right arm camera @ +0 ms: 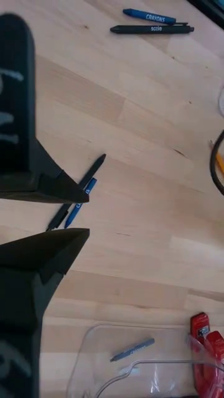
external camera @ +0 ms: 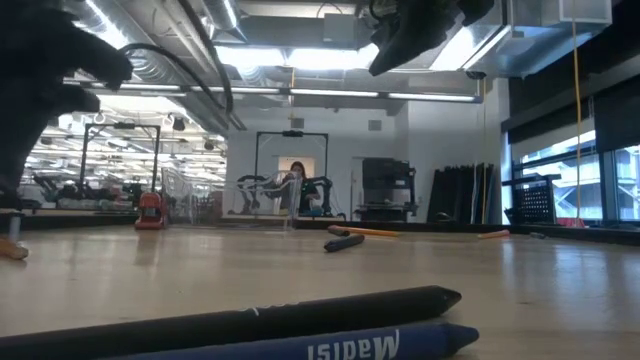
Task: Sort crayons/erasers/pens/pencils in bins
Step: Put the yellow pencil into the bottom right transparent bin
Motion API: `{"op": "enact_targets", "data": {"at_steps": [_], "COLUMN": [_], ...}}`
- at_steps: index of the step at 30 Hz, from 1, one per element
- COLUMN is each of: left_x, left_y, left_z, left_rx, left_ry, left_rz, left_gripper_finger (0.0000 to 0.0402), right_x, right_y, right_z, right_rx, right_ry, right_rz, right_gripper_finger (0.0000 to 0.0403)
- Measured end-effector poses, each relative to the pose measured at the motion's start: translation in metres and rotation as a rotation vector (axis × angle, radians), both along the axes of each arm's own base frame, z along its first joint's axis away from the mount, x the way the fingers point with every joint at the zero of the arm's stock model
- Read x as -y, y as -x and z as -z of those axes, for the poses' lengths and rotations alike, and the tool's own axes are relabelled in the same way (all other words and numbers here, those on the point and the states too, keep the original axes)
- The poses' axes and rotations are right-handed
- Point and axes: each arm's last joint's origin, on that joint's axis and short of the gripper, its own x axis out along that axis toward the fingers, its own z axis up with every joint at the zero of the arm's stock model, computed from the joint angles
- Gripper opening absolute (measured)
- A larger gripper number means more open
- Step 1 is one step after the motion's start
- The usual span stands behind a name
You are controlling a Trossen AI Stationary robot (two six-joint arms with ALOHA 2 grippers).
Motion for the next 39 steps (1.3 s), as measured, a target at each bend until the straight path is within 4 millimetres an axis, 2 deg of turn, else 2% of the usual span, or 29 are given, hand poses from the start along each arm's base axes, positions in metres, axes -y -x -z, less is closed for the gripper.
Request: {"op": "enact_targets", "data": {"at_steps": [7,15,30,33,39], "left_x": [0.003,0.002,-0.004,-0.006,-0.005], "left_y": [0.009,0.014,0.019,0.019,0.018], "left_z": [0.017,0.031,0.048,0.049,0.049], "left_rx": [-0.012,-0.007,0.016,0.035,0.049], "left_ry": [-0.003,-0.003,-0.029,-0.087,-0.092], "left_rz": [0.261,0.356,0.375,0.374,0.387], "left_gripper_finger": [0.0092,0.0092,0.0092,0.0092,0.0092], "right_x": [0.0,0.0,0.0,0.0,0.0], "right_y": [0.0,0.0,0.0,0.0,-0.001], "right_z": [0.0,0.0,0.0,0.0,0.0], "right_rx": [0.0,0.0,0.0,0.002,0.007], "right_ry": [0.0,0.0,-0.001,-0.001,-0.005], "right_rz": [0.0,0.001,0.001,0.001,0.005], "right_gripper_finger": [0.0078,0.0078,0.0078,0.0078,0.0078]}}
